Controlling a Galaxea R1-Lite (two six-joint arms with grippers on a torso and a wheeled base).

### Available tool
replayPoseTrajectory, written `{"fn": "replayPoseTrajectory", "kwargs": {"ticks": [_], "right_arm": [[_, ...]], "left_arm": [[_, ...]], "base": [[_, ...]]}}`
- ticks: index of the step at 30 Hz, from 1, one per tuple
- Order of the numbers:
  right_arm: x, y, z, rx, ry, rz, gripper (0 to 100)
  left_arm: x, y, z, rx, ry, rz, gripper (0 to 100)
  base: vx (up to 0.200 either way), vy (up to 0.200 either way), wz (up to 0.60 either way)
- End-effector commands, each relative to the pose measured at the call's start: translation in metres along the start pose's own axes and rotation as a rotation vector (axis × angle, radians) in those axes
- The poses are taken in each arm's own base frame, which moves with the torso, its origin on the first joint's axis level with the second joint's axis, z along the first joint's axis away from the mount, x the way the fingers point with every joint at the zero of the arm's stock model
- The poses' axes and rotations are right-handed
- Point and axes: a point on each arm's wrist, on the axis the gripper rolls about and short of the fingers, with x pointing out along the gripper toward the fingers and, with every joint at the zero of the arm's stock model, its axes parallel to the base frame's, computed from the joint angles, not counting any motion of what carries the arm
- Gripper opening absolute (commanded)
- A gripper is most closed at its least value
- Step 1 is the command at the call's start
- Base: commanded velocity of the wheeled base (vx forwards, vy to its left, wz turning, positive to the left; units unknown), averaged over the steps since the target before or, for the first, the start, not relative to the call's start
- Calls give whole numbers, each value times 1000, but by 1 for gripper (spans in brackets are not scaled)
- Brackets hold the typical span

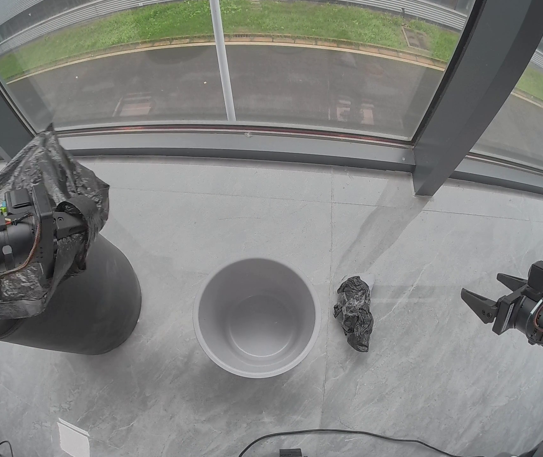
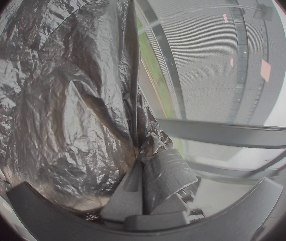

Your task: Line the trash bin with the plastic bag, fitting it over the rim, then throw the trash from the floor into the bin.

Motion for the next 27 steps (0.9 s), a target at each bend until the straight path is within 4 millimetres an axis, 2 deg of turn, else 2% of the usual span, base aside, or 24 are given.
{"fn": "replayPoseTrajectory", "kwargs": {"ticks": [1, 5, 9, 13, 15, 19, 22, 25, 27], "right_arm": [[0, 1, -1, -1, 7, 4, 100], [0, 2, -1, -1, 7, 8, 100], [2, 17, 6, 1, -35, 83, 100], [16, 51, 24, 37, -112, 147, 100], [37, 81, 29, 40, -118, 132, 100], [59, 132, 30, 20, -123, 180, 100], [62, 161, 30, 8, -127, 248, 100], [61, 174, 30, 4, -132, 281, 100], [60, 185, 27, -2, -127, 278, 100]], "left_arm": [[-8, -56, -29, -28, 265, -205, 0], [-4, -58, -38, -23, 312, -217, 0], [0, -58, -41, -22, 335, -220, 0], [4, -64, -46, 0, 356, -243, 0], [7, -70, -52, 24, 371, -268, 0], [14, -82, -62, 66, 325, -281, 0], [26, -94, -72, 101, 228, -261, 0], [35, -105, -79, 118, 159, -255, 0], [49, -116, -87, 130, 88, -236, 0]], "base": [[0, 0, 0], [0, 0, 0], [0, 0, 0], [0, 0, 0], [0, 0, 0], [0, 0, 0], [0, 0, 0], [0, 0, 0], [0, 0, 0]]}}
